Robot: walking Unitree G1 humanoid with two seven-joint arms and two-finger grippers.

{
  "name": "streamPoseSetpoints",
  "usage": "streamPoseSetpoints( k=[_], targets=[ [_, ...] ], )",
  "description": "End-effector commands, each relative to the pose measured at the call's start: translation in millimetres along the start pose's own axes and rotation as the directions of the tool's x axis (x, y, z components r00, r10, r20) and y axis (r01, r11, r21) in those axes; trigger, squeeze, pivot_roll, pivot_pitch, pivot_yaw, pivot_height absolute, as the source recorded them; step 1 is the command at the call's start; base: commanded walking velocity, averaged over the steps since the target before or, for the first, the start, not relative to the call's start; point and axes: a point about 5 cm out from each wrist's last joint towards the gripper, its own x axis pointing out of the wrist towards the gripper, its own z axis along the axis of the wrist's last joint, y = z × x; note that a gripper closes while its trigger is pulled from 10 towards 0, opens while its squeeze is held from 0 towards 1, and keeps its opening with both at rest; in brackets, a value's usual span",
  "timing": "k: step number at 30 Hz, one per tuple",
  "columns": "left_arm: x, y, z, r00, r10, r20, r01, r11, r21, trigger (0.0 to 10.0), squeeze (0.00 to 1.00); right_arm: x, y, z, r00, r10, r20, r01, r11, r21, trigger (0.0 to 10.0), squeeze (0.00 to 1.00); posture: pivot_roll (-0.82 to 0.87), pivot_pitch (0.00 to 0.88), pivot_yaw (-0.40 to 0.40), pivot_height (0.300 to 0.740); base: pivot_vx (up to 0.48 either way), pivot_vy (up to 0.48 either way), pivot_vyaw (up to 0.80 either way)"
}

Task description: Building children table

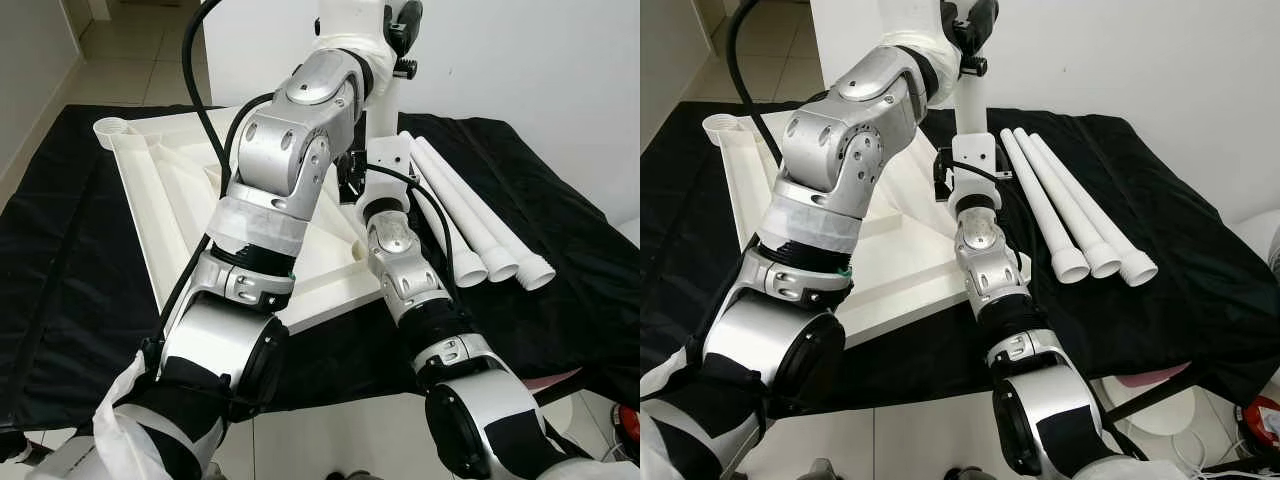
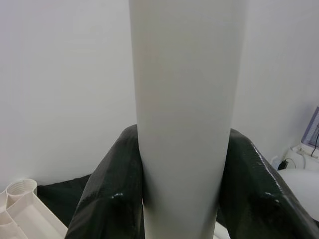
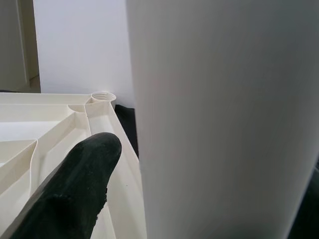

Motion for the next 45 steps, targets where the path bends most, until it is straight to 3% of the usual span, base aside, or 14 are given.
streamPoseSetpoints(
  k=[1, 2, 5, 8, 9, 19, 20, 21, 22, 24, 25, 33, 34, 45],
  targets=[
    [0.1, -10.6, 3, 0.999, -0.033, 0.006, 0.033, 0.999, 0.012, 10.0, 0.0, 2.4, -0.6, 2, 1.0, -0.008, 0.006, 0.008, 1.0, -0.005, 6.6, 0.0, 0.09, 0.0, -0.093, 0.74, 0.0, 0.0, 0.0],
    [0.1, -11.9, 3, 0.999, -0.037, 0.005, 0.037, 0.999, 0.013, 10.0, 0.0, 2.7, -0.5, 2, 1.0, -0.009, 0.006, 0.009, 1.0, -0.003, 4.1, 0.0, 0.09, 0.0, -0.091, 0.74, 0.0, 0.0, 0.0],
    [-0.4, -13.3, 3, 0.999, -0.039, 0.003, 0.039, 0.999, 0.014, 10.0, 0.0, 3.2, -0.3, 3, 1.0, -0.011, 0.011, 0.011, 1.0, -0.009, 1.5, 0.0, 0.09, 0.0, -0.09, 0.74, 0.0, 0.0, 0.0],
    [-0.4, -13.3, 3, 0.999, -0.039, 0.003, 0.039, 0.999, 0.014, 10.0, 0.0, 3.2, -0.3, 3, 1.0, -0.011, 0.011, 0.011, 1.0, -0.009, 1.5, 0.0, 0.09, 0.0, -0.09, 0.74, 0.0, 0.0, 0.0],
    [-0.6, -14.3, 2, 0.999, -0.04, -0.003, 0.04, 0.999, 0.015, 10.0, 0.0, 3.5, 0.3, 3, 1.0, -0.008, 0.015, 0.008, 1.0, -0.004, 0.0, 0.0, 0.09, 0.0, -0.088, 0.74, 0.0, 0.0, 0.0],
    [0.2, -14.0, 1, 1.0, -0.027, -0.012, 0.027, 0.999, 0.035, 10.0, 0.0, 4.3, -2.6, 1, 1.0, -0.02, 0.004, 0.02, 1.0, 0.011, 0.0, 0.0, 0.09, 0.0, -0.091, 0.74, 0.0, 0.0, 0.0],
    [0.2, -13.6, 4, 1.0, -0.02, 0.016, 0.018, 0.996, 0.088, 10.0, 0.0, 4.9, -4.1, 1, 1.0, -0.029, 0.001, 0.029, 1.0, 0.008, 2.6, 0.0, 0.09, 0.0, -0.093, 0.74, 0.0, 0.0, 0.0],
    [0.2, -13.6, 4, 1.0, -0.02, 0.016, 0.018, 0.996, 0.088, 10.0, 0.0, 4.9, -4.1, 1, 1.0, -0.029, 0.001, 0.029, 1.0, 0.008, 2.6, 0.0, 0.09, 0.0, -0.093, 0.74, 0.0, 0.0, 0.0],
    [0.2, -14.7, 3, 0.999, -0.031, 0.017, 0.029, 0.996, 0.09, 10.0, 0.0, 5.3, -5.2, 1, 0.999, -0.035, -0.002, 0.035, 0.999, 0.007, 10.0, 0.0, 0.09, 0.0, -0.093, 0.74, 0.0, 0.0, 0.0],
    [0.1, -15.5, 2, 0.999, -0.04, 0.017, 0.038, 0.996, 0.086, 10.0, 0.0, 5.6, -5.9, 1, 0.999, -0.038, -0.003, 0.038, 0.999, 0.006, 10.0, 0.0, 0.09, 0.0, -0.093, 0.74, 0.0, 0.0, 0.0],
    [-0.9, -17.7, 1, 0.998, -0.063, 0.023, 0.062, 0.997, 0.041, 10.0, 1.0, 5.9, -6.0, 1, 0.999, -0.039, -0.004, 0.039, 0.999, 0.008, 10.0, 0.0, 0.09, 0.0, -0.091, 0.74, 0.0, 0.0, 0.0],
    [-2.3, -18.1, 7, 0.992, -0.107, 0.067, 0.108, 0.994, -0.023, 10.0, 1.0, 8.7, -10.9, 3, 0.999, -0.05, -0.015, 0.051, 0.996, 0.068, 10.0, 0.0, 0.08, 0.011, -0.082, 0.74, 0.0, 0.0, 0.0],
    [-2.3, -17.6, 9, 0.991, -0.109, 0.081, 0.112, 0.993, -0.043, 10.0, 0.09, 9.4, -12.3, 3, 0.998, -0.053, -0.015, 0.054, 0.996, 0.069, 10.0, 0.0, 0.08, 0.014, -0.078, 0.74, 0.0, 0.0, 0.0],
    [-5.8, 7.2, 4, 0.993, -0.083, 0.084, 0.096, 0.981, -0.166, 10.0, 0.0, 11.3, -42.5, -2, 0.99, -0.134, -0.044, 0.138, 0.986, 0.091, 10.0, 0.0, 0.07, 0.033, -0.063, 0.74, 0.0, 0.0, 0.0]
  ],
)
